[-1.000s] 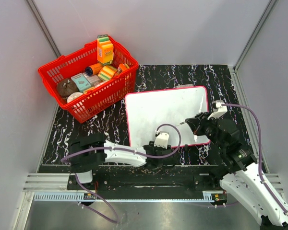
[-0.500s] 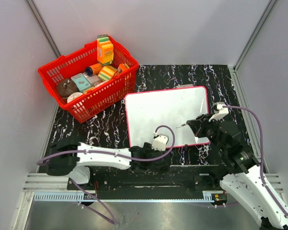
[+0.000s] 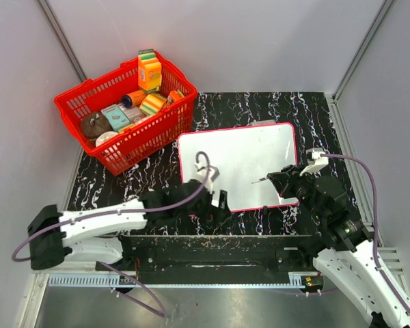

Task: Write a sentence on the whiteboard
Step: Hold the whiteboard on the whiteboard stand.

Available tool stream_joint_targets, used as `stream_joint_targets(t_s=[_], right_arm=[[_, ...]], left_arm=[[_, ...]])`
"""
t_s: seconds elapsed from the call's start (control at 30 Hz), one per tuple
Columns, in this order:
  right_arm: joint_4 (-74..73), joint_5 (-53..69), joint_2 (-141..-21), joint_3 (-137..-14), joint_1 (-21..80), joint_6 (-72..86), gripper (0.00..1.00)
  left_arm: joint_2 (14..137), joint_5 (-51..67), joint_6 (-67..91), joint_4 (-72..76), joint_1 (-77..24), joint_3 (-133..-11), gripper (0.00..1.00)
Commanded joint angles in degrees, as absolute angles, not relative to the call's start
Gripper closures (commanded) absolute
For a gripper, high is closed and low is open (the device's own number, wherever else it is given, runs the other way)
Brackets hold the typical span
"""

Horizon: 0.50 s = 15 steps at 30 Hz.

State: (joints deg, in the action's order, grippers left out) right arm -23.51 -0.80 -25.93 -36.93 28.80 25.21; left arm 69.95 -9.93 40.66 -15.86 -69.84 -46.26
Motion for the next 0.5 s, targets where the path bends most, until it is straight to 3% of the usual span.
stream_joint_targets(t_s=[0.0,0.47], right_arm=[[-23.3,-0.8,-26.5,-36.8,28.5,24.3,1.00],[-22.3,-0.1,-27.8,-36.5,28.5,25.1,1.00]], left_arm=[[60.7,1.5,34.9,-8.7,-61.4,-42.6,0.03],[46.3,19.1,31.3,-13.2,-27.6,-36.0,0.01]])
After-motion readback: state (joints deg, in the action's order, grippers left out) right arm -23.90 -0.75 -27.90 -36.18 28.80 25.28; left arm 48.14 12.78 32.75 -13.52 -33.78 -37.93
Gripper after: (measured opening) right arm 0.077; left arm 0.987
